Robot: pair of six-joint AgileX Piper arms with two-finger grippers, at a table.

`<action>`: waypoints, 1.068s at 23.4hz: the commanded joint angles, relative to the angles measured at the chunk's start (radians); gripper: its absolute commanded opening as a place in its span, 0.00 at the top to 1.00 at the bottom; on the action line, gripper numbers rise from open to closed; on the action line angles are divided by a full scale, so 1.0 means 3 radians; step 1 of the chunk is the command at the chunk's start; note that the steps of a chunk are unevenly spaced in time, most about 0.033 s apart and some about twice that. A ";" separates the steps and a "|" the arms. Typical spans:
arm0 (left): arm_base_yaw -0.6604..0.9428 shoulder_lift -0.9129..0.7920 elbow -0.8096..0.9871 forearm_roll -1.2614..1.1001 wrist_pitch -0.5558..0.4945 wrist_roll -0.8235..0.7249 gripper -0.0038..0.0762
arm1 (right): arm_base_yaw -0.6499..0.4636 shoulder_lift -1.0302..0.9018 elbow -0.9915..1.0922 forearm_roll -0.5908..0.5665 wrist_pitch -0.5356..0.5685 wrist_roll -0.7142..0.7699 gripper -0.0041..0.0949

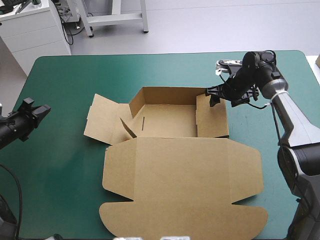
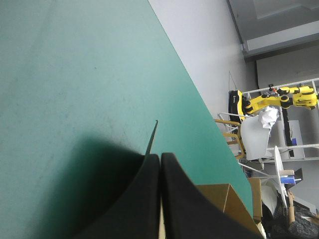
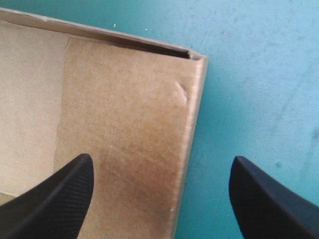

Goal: Fold the box

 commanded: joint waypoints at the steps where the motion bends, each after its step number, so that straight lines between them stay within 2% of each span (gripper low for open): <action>1: -0.0003 -0.0129 -0.0074 -0.0224 0.0094 -0.0003 0.97 | -0.0007 -0.0261 -0.0101 0.0037 0.0049 0.0016 0.23; 6: -0.0003 -0.0129 -0.0069 -0.0201 0.0101 -0.0003 0.97 | 0.0001 -0.0562 0.0108 0.0012 0.0055 0.0105 0.23; 11: -0.0003 -0.0129 -0.0069 -0.0201 0.0106 -0.0003 0.97 | 0.0021 -0.0985 0.0749 -0.0068 0.0049 0.0342 0.23; 13: -0.0003 -0.0129 -0.0069 -0.0215 0.0099 -0.0003 0.97 | 0.0076 -0.0994 0.0826 -0.0091 0.0049 0.0438 0.23; 17: -0.0003 -0.0129 -0.0069 -0.0223 0.0095 -0.0003 0.97 | 0.0309 -0.0893 0.0826 -0.0590 -0.0124 0.0767 0.23; 25: -0.0003 -0.0129 -0.0069 -0.0238 0.0095 -0.0003 0.97 | 0.0311 -0.0677 0.0826 -0.0553 -0.0379 0.0761 0.23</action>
